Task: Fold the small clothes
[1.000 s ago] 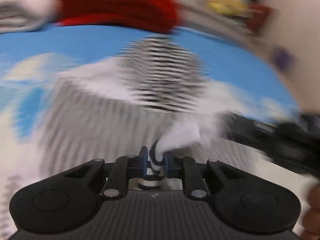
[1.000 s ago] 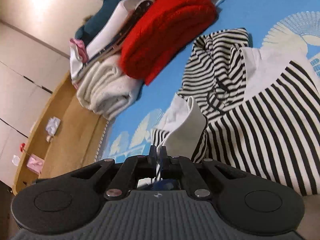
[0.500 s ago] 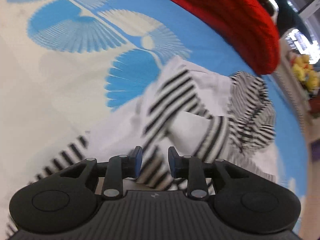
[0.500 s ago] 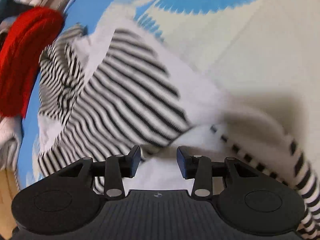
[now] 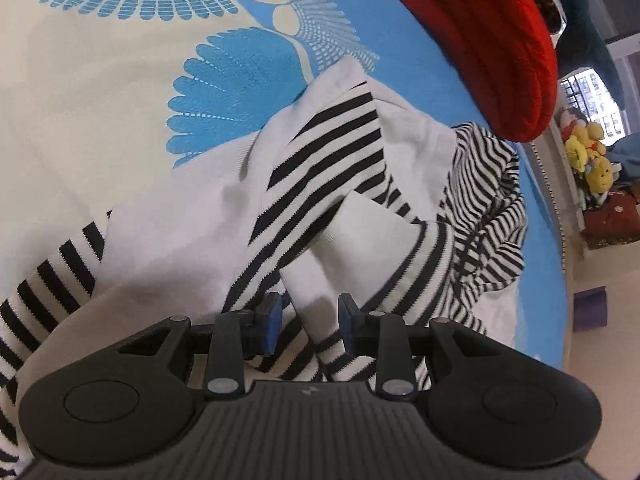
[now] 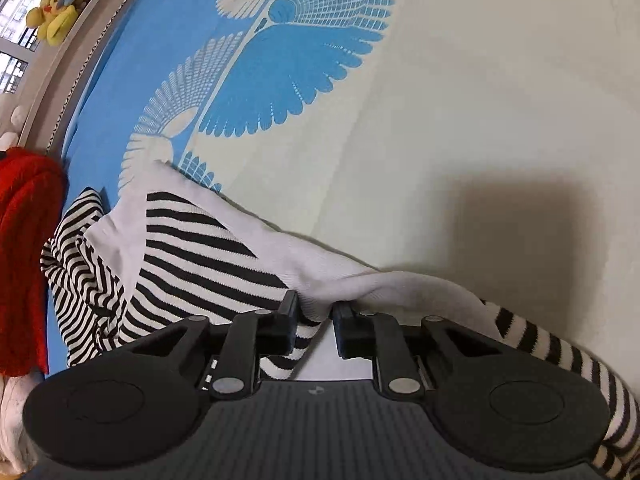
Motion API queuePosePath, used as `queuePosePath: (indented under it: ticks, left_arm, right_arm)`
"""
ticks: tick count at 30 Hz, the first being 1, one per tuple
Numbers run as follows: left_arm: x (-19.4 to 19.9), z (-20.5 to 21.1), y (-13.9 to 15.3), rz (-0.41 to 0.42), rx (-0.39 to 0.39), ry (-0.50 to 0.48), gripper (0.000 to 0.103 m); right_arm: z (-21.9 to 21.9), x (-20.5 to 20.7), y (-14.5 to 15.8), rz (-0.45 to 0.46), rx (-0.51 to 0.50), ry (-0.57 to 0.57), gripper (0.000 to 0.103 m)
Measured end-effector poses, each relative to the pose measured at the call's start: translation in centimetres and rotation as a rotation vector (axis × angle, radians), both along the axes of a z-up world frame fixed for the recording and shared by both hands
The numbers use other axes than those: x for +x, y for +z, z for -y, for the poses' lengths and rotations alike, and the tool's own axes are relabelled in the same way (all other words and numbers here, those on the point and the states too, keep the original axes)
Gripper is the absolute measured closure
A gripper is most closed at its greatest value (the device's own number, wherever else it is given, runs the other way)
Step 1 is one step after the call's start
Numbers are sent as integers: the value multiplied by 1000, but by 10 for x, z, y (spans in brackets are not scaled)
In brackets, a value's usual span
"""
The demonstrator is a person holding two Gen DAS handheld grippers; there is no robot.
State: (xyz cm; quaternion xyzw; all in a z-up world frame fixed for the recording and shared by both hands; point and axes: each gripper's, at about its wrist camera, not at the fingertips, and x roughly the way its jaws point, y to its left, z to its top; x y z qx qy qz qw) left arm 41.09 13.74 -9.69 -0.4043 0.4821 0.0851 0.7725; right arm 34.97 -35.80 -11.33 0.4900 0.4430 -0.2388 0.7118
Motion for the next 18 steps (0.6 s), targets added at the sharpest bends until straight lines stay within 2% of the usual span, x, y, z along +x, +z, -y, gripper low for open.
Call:
queuePosePath:
  ticks: [4,8,9,10,11,13,15,18]
  left_arm:
    - [3,2,-1,14,27,-9,71]
    - [5,6,0,31,49,-19,72]
    - [5,6,1,35,57,-20,77]
    - [5,7,2,41,71,-24,90]
    - [5,8,4,49,87,-31,97]
    - [2,9,14,80,143,-35,101]
    - [-5,11,32,125,188,-18,101]
    - [-27,14,68,215,251,38,101]
  right_arm:
    - [-23,2,17,13,-92,65,73]
    - [-48,5,38,102,-159,188,71]
    - [-53,7,42,127,-171,218,70]
    - [-57,10,45,149,-175,248,65]
    - [-62,15,46,174,-168,301,62]
    - [-67,24,45,198,-132,367,61]
    - [-68,31,38,183,-93,407,61]
    - [-63,36,27,108,-95,402,61]
